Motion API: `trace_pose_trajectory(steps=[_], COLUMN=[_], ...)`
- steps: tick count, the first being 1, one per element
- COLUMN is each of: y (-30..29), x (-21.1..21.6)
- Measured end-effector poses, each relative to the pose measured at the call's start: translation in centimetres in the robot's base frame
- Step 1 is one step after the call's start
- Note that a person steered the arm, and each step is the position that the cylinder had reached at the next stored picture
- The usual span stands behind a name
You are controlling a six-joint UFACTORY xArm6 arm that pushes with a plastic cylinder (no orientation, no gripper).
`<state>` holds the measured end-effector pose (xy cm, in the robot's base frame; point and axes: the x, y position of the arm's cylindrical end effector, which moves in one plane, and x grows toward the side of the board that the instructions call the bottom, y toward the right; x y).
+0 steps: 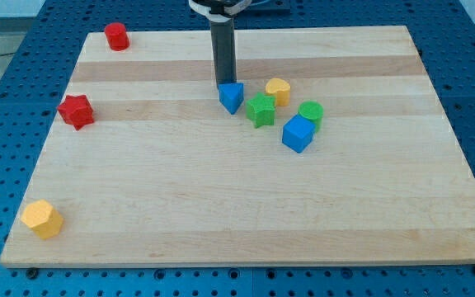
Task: Push the red circle into the blue triangle
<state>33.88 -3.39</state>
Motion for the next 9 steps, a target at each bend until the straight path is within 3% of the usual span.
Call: trace_pose_trajectory(steps=[1,3,4,5,6,7,8,9], y=[-1.7,-8.4,-12.7,-22.7,-27.0,-26.5,-25.7,-20.1], x=[-1.2,-11.2,-6.9,-4.6,-6.2,-14.1,-14.7,-14.7])
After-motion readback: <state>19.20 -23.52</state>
